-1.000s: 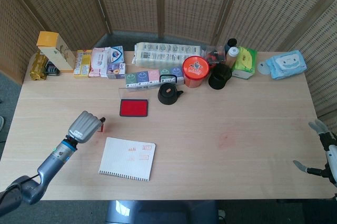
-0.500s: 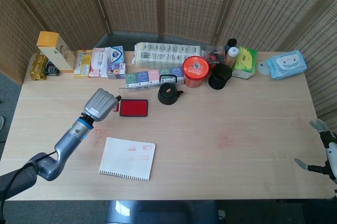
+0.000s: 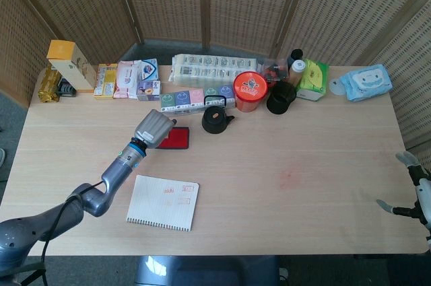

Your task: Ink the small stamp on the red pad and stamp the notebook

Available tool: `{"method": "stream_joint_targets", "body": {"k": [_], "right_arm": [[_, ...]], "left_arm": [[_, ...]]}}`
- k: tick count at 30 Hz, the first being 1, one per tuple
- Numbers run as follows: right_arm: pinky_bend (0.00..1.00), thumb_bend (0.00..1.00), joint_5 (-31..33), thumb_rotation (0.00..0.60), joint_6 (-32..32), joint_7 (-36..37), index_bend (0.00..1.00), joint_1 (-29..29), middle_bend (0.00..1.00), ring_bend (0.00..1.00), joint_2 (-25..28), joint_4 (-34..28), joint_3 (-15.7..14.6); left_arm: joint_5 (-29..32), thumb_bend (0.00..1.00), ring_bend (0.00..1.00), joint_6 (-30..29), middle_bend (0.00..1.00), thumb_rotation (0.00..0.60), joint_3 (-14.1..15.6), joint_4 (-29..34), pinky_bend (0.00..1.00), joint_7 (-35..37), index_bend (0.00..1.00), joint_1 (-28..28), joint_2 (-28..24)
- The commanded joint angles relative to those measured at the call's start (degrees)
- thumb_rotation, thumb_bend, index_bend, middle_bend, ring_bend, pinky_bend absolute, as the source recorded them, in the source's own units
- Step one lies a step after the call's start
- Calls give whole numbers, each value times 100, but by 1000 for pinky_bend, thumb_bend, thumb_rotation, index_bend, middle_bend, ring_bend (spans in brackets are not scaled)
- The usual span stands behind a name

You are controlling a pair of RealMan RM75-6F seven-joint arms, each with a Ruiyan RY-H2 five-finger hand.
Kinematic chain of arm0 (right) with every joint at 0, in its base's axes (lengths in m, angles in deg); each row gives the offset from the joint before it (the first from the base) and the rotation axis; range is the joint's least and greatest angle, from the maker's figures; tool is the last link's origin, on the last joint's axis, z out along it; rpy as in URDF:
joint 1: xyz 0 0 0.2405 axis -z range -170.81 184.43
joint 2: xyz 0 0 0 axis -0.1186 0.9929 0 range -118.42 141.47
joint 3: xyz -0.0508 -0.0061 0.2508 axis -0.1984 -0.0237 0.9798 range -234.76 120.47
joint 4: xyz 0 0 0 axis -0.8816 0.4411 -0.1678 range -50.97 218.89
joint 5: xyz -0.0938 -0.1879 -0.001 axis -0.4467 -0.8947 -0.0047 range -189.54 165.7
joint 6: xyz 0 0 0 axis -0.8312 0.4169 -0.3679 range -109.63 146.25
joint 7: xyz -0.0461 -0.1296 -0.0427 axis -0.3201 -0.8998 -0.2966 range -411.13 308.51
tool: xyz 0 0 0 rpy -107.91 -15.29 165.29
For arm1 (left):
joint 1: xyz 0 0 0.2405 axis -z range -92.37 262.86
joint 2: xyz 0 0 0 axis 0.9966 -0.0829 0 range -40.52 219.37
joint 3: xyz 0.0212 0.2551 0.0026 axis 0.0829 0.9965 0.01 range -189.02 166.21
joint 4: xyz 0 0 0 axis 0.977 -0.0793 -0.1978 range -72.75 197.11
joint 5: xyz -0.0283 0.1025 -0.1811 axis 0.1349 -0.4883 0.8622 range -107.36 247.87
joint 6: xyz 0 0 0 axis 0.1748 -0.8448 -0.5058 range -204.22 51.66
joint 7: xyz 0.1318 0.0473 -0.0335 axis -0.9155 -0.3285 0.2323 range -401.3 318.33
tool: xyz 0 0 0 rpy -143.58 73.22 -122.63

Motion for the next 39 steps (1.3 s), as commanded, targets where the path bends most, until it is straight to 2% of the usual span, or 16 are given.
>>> {"method": "stream_joint_targets", "body": {"k": [1,18,39], "right_arm": [[0,126,17,600,-32,28,0,-10,0,0,3,8,9],[0,126,-27,600,-63,128,0,-3,0,0,21,30,19],[0,127,-68,600,-34,181,0,16,0,0,30,24,30]], "left_arm": [[34,406,1000,64,1000,600,8,-253,1000,148,674,119,177],[18,409,1000,125,1000,600,221,-1006,1000,597,673,278,662],[67,410,1000,136,1000,600,357,-1237,1000,776,673,259,799]]}}
